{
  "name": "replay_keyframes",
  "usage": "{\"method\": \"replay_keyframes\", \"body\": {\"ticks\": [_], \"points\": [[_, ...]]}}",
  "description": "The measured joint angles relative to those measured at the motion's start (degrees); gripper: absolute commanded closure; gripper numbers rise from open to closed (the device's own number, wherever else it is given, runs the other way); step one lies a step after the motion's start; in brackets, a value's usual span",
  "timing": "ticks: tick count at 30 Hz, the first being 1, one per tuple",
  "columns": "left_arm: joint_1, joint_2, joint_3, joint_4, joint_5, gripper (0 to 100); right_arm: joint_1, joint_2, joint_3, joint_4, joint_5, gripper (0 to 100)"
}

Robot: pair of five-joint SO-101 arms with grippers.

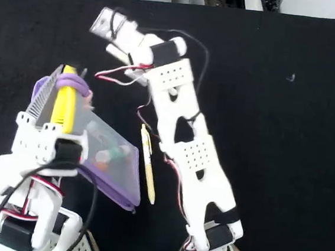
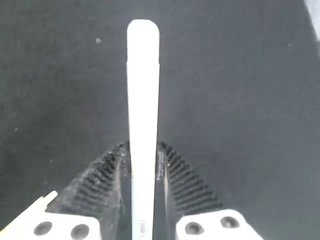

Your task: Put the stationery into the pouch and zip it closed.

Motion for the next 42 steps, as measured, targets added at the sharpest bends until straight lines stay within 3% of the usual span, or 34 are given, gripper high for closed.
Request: {"method": "replay_keyframes", "body": {"ticks": [12, 18, 25, 35, 40, 42], "points": [[24.26, 0.0, -2.46, -0.44, -16.53, 97, 13.36, -18.55, -0.62, -3.69, -17.41, 98.8], [31.21, 0.0, -6.33, -0.44, -25.67, 97, 16.7, -27.08, -1.05, -4.04, -22.15, 98.8], [31.82, 0.0, -7.12, -0.44, -35.78, 97, 16.79, -30.42, -1.58, -4.84, -24.88, 98.8], [31.38, 8.62, -9.58, -2.11, -37.27, 97, 19.43, -30.42, -1.58, -6.77, -26.11, 98.8], [21.27, 18.2, -15.38, -3.08, -36.66, 97, 22.68, -30.42, -1.58, -7.56, -26.11, 98.8], [17.14, 20.48, -16.09, -3.08, -32.97, 97, 23.03, -30.42, -1.58, -7.56, -26.11, 98.8]]}}
